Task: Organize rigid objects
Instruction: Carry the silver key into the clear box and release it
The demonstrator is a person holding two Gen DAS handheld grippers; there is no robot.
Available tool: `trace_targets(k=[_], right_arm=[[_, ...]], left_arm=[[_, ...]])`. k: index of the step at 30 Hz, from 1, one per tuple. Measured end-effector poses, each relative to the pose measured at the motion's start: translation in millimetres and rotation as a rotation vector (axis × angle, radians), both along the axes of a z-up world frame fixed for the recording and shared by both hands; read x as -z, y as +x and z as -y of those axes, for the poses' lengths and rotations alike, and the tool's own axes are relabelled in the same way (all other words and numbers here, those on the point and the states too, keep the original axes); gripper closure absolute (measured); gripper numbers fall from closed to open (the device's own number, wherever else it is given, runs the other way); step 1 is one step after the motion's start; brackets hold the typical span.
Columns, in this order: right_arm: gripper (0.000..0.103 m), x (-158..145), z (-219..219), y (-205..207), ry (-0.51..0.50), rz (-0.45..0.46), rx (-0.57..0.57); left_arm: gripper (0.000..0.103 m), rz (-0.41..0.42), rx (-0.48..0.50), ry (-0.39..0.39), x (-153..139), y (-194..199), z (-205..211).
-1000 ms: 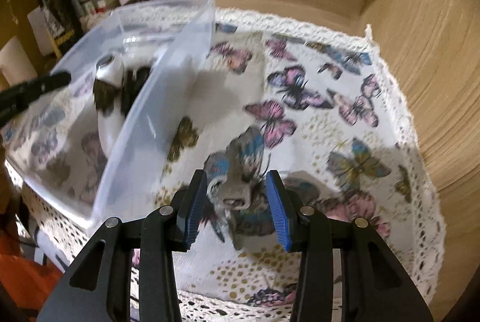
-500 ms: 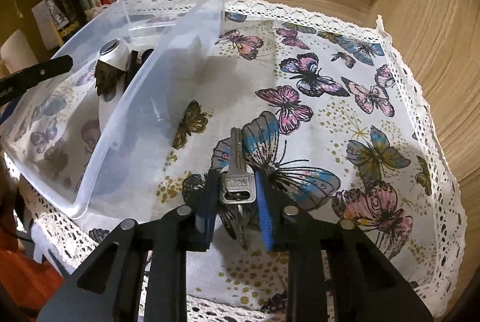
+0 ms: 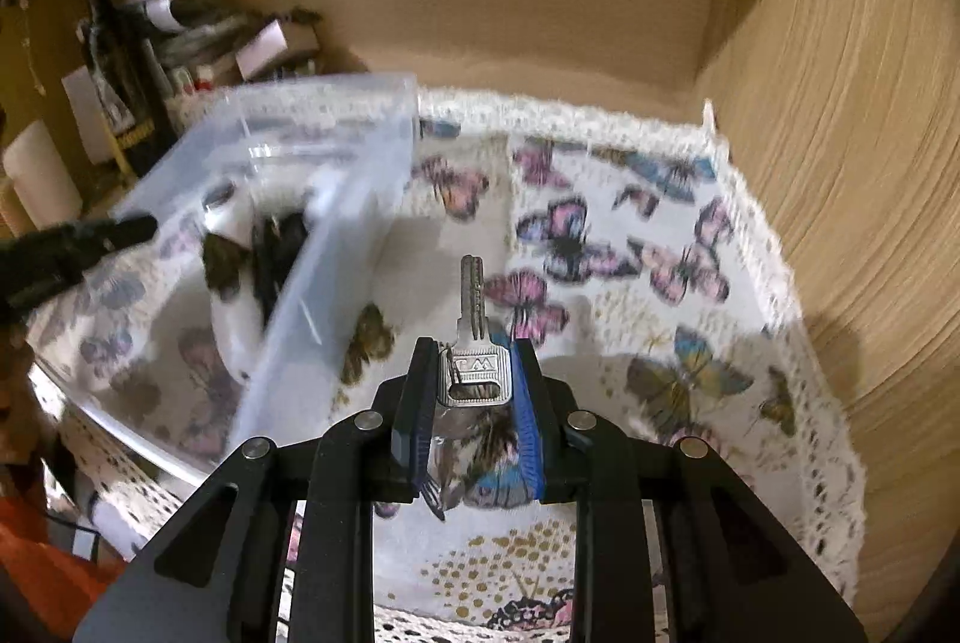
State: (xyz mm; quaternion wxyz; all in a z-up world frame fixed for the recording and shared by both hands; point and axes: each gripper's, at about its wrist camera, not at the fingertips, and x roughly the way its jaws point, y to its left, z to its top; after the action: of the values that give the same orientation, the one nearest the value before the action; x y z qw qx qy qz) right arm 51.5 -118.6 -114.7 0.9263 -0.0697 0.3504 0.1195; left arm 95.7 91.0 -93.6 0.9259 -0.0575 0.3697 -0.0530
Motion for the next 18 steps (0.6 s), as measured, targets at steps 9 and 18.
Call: trace_targets(k=[9, 18], right_arm=[[0.081, -41.1, -17.3, -0.7, 0.016, 0.121, -0.060], [0.081, -60.3, -58.8, 3.5, -0.007, 0.186, -0.177]], left_arm=[[0.088, 0.000, 0.000, -0.004, -0.2, -0.2, -0.3], [0.088, 0.001, 0.000, -0.004, -0.1, -0.1, -0.2]])
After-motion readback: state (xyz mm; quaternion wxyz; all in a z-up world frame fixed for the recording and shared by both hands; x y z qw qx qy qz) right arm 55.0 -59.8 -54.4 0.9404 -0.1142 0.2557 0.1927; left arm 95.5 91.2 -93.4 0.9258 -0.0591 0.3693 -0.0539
